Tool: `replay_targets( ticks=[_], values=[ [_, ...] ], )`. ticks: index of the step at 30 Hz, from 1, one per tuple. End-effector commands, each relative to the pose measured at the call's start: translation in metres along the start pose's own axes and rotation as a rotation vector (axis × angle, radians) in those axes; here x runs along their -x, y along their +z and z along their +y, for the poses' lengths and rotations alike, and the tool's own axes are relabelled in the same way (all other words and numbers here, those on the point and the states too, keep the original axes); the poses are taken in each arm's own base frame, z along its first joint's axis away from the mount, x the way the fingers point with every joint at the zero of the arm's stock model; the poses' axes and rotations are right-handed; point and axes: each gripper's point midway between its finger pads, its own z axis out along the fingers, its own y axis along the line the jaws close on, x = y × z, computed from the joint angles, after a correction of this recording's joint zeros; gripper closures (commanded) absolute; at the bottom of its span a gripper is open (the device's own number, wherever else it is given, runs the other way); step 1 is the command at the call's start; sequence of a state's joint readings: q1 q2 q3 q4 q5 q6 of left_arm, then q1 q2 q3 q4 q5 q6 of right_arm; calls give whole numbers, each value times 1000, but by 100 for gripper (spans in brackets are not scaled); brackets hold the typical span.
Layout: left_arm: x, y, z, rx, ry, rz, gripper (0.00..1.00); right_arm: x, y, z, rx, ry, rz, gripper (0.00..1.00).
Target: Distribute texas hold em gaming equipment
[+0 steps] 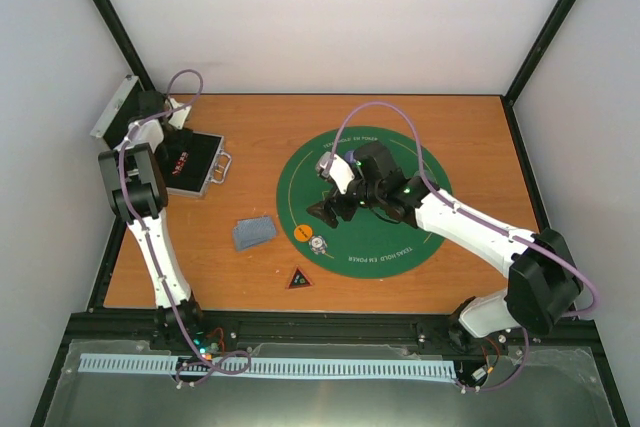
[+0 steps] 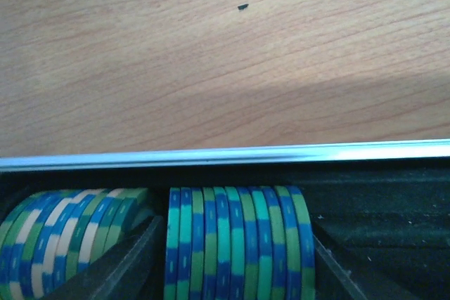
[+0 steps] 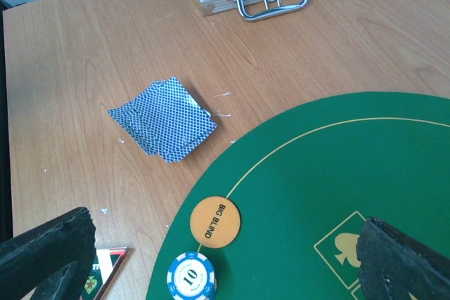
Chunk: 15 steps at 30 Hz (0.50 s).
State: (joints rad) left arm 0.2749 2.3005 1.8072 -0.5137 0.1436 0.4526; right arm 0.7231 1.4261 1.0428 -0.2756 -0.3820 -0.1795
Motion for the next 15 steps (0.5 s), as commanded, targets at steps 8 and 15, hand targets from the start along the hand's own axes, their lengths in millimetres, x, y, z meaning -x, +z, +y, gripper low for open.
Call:
replay_targets(
  ticks=[8,15],
  values=[
    [-3,20,8,4,-10,18,58,7,-4,1,5,-14,-12,0],
    [10,-1,3,-22,-24,-31,99,9,-7,0,-4,-16,-19,0]
  ],
)
